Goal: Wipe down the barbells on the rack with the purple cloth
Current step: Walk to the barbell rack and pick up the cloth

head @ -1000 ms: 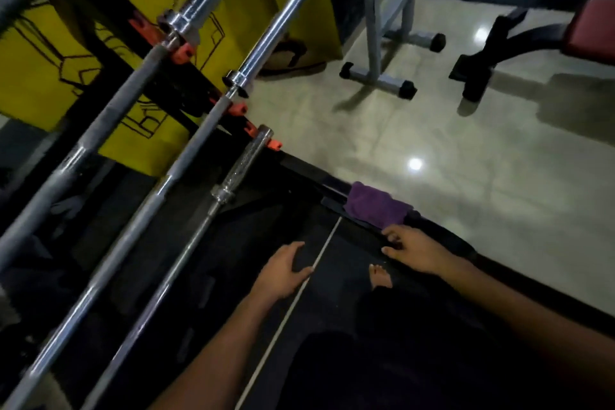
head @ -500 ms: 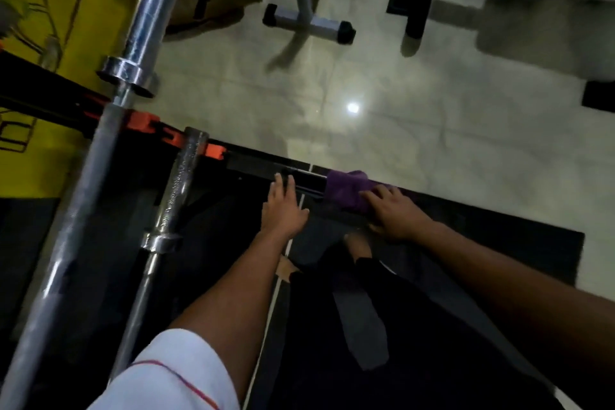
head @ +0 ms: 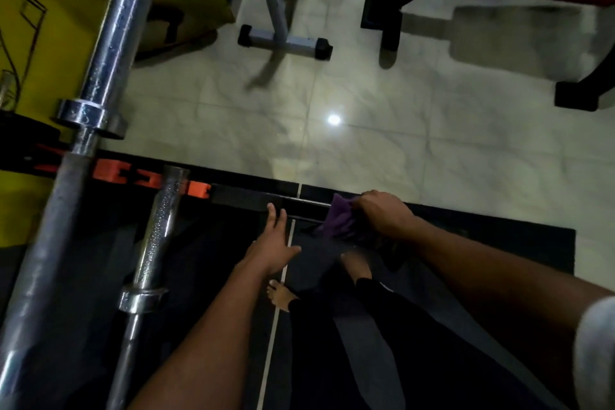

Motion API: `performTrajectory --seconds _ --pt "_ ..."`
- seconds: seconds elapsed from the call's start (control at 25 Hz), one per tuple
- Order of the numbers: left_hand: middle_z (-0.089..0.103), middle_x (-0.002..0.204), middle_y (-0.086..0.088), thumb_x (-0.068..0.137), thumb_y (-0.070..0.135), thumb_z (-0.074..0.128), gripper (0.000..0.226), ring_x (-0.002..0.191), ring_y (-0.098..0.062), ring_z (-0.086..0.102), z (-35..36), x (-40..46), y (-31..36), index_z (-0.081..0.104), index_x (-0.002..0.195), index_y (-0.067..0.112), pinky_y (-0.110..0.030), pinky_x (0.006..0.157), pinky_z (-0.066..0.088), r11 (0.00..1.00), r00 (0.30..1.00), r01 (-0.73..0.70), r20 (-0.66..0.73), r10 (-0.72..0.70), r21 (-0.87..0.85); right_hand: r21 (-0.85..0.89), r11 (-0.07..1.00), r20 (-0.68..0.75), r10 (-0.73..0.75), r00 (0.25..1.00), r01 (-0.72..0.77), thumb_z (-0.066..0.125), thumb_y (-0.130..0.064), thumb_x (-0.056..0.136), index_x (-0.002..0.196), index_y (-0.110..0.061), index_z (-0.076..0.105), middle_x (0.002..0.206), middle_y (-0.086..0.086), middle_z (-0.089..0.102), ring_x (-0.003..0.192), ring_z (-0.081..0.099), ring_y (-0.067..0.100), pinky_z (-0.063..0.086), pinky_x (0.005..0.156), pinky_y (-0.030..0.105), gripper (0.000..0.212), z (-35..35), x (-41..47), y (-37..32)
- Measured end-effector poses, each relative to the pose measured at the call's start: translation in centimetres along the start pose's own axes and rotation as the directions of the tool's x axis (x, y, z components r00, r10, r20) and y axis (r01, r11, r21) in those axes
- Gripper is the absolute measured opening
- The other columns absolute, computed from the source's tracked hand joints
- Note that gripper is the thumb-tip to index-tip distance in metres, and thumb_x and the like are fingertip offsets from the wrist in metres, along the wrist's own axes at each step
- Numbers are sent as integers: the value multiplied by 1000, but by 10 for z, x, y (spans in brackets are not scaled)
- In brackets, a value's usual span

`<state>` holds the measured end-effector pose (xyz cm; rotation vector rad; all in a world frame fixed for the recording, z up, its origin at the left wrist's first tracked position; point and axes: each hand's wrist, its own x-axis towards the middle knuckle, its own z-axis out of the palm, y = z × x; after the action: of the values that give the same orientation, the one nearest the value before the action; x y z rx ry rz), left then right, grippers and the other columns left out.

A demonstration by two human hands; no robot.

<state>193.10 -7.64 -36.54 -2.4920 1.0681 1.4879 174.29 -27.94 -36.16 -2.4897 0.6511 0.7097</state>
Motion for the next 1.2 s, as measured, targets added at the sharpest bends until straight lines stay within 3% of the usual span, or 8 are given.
performTrajectory --seconds 0.16,0.36,0.48,0.64,0.72,0.88,1.0,1.2 --pt "60 138 -6 96 45 60 48 127 -21 56 -21 -36 30 56 137 22 -31 103 44 916 978 -73 -207 -12 -395 90 967 -161 -221 962 237 60 -26 93 116 -24 68 121 3 64 104 64 24 54 76 34 24 -34 -41 -18" --pt "76 104 -7 101 42 51 35 99 -22 70 -37 -117 72 72 107 14 -34 82 54 349 990 -37 -81 -113 -936 -22 794 -345 -577 740 608 44 -30 95 121 -25 68 127 0 64 102 64 22 55 82 34 35 -49 -131 -63" --pt "72 111 -17 96 8 61 18 104 -29 64 -37 -158 73 64 112 3 -42 96 50 403 968 -212 -248 -40 -890 62 695 -264 -681 683 717 51 -32 99 128 -25 62 130 0 59 105 62 21 52 87 35 33 -58 -154 -78" --pt "64 92 1 92 -2 62 15 90 -13 56 -46 -223 68 61 101 10 -28 83 44 552 874 -461 -464 147 -695 417 709 -480 -359 800 569 71 -37 89 139 -32 51 130 -13 53 118 53 4 47 101 28 54 -95 -156 -88" --pt "57 87 6 91 0 61 14 86 -9 51 -51 -260 65 58 92 13 -25 78 40 624 833 -521 -505 224 -582 475 732 -367 -339 866 488 80 -37 83 152 -36 31 143 -20 38 132 37 2 34 112 23 85 -121 -148 -101" --pt "56 86 -1 88 8 60 6 86 -10 51 -61 -326 49 56 87 3 -23 76 41 576 756 -580 -645 116 -576 397 698 -67 -626 777 596 81 -22 86 107 -29 65 103 -21 63 89 60 -6 46 87 21 27 -145 -126 -155" --pt "68 102 4 85 17 69 14 92 -5 59 -60 -355 22 66 99 16 -20 81 48 408 730 -573 -669 -140 -711 292 652 -132 -697 704 700 74 -22 91 102 -15 73 100 -5 74 92 67 9 52 87 32 13 -159 -116 -183" --pt "70 101 -5 94 29 65 18 94 -10 63 -39 -372 -9 69 107 17 -33 86 49 632 628 -538 -765 -141 -558 -110 622 -304 -763 570 775 63 -17 95 116 -23 68 117 -6 69 106 56 16 41 91 28 23 -185 -126 -223"
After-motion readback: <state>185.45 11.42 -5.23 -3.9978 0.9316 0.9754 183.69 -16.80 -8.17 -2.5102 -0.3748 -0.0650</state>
